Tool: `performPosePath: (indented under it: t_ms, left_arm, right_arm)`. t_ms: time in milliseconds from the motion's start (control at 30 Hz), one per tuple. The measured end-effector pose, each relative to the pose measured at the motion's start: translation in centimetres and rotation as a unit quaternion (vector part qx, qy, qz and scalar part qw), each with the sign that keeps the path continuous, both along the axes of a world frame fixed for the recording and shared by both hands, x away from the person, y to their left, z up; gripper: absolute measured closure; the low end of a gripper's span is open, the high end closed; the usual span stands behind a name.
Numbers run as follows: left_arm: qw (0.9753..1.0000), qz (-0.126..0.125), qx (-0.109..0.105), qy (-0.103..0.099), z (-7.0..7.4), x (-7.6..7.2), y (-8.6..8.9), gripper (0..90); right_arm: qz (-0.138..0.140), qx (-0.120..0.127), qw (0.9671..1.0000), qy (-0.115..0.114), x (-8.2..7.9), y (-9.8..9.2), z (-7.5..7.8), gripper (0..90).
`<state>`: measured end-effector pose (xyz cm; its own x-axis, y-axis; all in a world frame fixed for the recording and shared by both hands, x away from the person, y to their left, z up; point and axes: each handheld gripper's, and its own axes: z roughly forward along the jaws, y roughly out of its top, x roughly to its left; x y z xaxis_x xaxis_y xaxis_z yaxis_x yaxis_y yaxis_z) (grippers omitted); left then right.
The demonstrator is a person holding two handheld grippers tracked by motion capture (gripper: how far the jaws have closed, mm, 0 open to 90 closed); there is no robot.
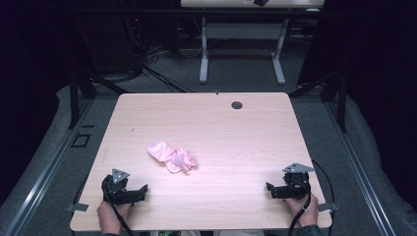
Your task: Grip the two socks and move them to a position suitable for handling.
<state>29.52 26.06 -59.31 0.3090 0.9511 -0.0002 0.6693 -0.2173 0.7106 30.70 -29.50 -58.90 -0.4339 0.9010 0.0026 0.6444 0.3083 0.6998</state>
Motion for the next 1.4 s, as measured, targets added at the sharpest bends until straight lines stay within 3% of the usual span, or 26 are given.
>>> performPosePath:
  t_ms: [300, 400, 567, 700, 800, 967, 1233, 1400]
  left_arm:
    - [1.0, -0.004, -0.001, 0.0, 0.0, 0.0, 0.0, 0.0]
    - [0.9998, -0.018, -0.002, 0.004, 0.1, 0.2, 0.2, 0.0]
    - [0.9995, -0.023, -0.02, 0.004, 0.7, 0.3, 0.4, 0.1]
    - [0.9979, -0.044, -0.043, -0.016, 2.4, 0.5, -0.2, 0.1]
    - [0.9959, -0.067, -0.055, -0.028, 4.2, 1.1, -1.4, 0.1]
    - [0.9932, -0.096, -0.059, -0.03, 5.6, 2.7, -3.3, 0.1]
    - [0.9889, -0.136, -0.055, -0.024, 6.5, 4.9, -7.0, 0.3]
    - [0.9866, -0.154, -0.055, -0.006, 6.3, 6.8, -9.9, 6.0]
  right_arm:
    - [0.001, 0.001, 1.0, -0.002, 0.0, 0.0, 0.0, 0.0]
    - [0.0, -0.001, 1.0, -0.002, 0.0, 0.0, 0.0, 0.0]
    - [-0.002, 0.003, 1.0, -0.003, 0.0, 0.0, -0.1, 0.0]
    - [-0.004, 0.0, 1.0, -0.002, 0.0, 0.0, 0.0, 0.1]
    - [-0.007, 0.003, 1.0, -0.003, 0.0, 0.1, 0.0, 0.1]
    - [-0.007, 0.003, 1.0, -0.003, 0.0, 0.1, 0.0, 0.2]
    - [-0.007, 0.003, 1.0, -0.004, 0.0, 0.0, 0.0, 0.5]
    - [-0.007, 0.003, 1.0, -0.004, 0.0, 0.0, 0.0, 0.5]
